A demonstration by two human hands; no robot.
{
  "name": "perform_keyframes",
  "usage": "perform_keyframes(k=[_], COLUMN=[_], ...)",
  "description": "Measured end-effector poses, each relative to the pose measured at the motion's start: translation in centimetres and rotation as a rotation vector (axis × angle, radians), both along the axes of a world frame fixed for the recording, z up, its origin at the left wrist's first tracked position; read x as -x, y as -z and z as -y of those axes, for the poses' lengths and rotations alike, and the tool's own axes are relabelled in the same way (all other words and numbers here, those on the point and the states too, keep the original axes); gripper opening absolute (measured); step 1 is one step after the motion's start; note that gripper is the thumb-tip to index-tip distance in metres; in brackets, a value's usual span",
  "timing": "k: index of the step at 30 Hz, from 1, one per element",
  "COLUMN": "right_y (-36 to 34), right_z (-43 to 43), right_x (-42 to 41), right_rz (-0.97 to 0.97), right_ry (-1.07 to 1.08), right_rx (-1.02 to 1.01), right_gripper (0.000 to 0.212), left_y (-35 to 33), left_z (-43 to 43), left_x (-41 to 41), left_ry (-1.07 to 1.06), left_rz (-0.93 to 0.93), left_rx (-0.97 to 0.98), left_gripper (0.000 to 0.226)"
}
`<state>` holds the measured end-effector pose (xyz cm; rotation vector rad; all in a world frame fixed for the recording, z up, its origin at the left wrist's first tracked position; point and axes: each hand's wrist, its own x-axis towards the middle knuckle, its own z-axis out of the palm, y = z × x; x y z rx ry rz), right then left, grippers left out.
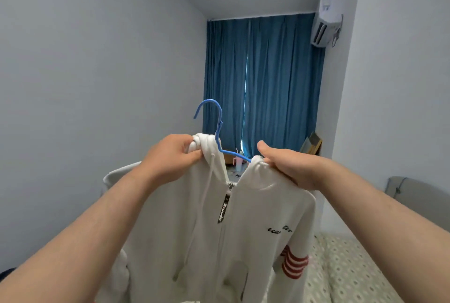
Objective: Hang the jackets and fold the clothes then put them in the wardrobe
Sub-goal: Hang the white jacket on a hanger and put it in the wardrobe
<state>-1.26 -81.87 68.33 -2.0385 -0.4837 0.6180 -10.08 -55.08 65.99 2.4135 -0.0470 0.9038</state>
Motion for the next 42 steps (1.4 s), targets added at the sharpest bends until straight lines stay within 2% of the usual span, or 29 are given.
perform_keyframes(k=[3, 7, 12, 14, 16, 18, 20, 22, 24, 26, 28, 32, 34, 36, 38, 40, 42], right_y=[0.1, 0.9, 0.6, 0.6, 0.7, 0.8, 0.4, 0.2, 0.5, 0.8, 1.0, 1.2, 1.1, 0.8, 0.6, 0.6, 0.9], right_z=[-0.9, -2.2, -5.6, -7.2, -8.3, -8.6, -8.3, -8.3, -8.7, -9.7, -10.6, -11.5, -11.4, -11.1, -11.0, -11.0, -11.2], right_x=[0.0, 0.5, 3.2, 4.8, 6.1, 6.3, 5.7, 4.9, 4.7, 5.1, 5.3, 4.5, 4.0, 3.5, 3.2, 3.1, 3.1], right_rz=[0.007, 0.172, 0.665, 0.772, 0.844, 0.791, 0.687, 0.701, 0.680, 0.646, 0.710, 0.843, 0.891, 0.899, 0.883, 0.898, 0.921], right_ry=[0.029, 0.093, -0.025, -0.094, -0.232, -0.347, -0.318, -0.295, -0.390, -0.454, -0.459, -0.370, -0.313, -0.261, -0.229, -0.223, -0.243], right_rx=[-0.020, -0.126, -0.299, -0.388, -0.393, -0.397, -0.388, -0.227, -0.054, 0.005, 0.009, -0.160, -0.263, -0.348, -0.421, -0.454, -0.449], right_gripper=[0.060, 0.037, 0.039, 0.028, 0.011, 0.022, 0.039, 0.028, 0.035, 0.043, 0.039, 0.034, 0.030, 0.020, 0.014, 0.014, 0.014], left_y=[-1.4, -1.8, -0.8, -0.5, -0.2, 0.0, 0.2, 0.1, 0.2, 0.3, 0.2, -0.9, -1.4, -1.7, -1.5, -1.2, -1.0], left_z=[1.0, 0.9, 0.3, 0.1, -0.6, -1.5, -2.6, -3.3, -3.7, -4.0, -4.2, -4.6, -5.2, -6.0, -7.4, -8.4, -8.8], left_x=[1.9, 4.6, 7.7, 8.7, 9.6, 10.5, 11.7, 12.5, 12.7, 12.7, 12.9, 14.3, 15.5, 16.8, 18.2, 19.3, 19.5], left_ry=[-0.065, -0.094, -0.044, -0.037, -0.077, -0.151, -0.178, -0.183, -0.200, -0.221, -0.213, -0.065, -0.064, -0.144, -0.306, -0.511, -0.569], left_rz=[-0.012, -0.059, -0.162, -0.187, -0.165, -0.123, -0.082, -0.070, -0.081, -0.108, -0.102, -0.001, 0.026, 0.058, 0.060, -0.097, -0.188], left_rx=[-0.053, -0.020, 0.103, 0.137, 0.132, 0.129, 0.160, 0.176, 0.155, 0.120, 0.126, 0.213, 0.146, 0.013, -0.107, -0.144, -0.068], left_gripper=[0.047, 0.045, 0.044, 0.045, 0.045, 0.042, 0.039, 0.033, 0.027, 0.025, 0.018, 0.025, 0.027, 0.028, 0.013, 0.032, 0.042])
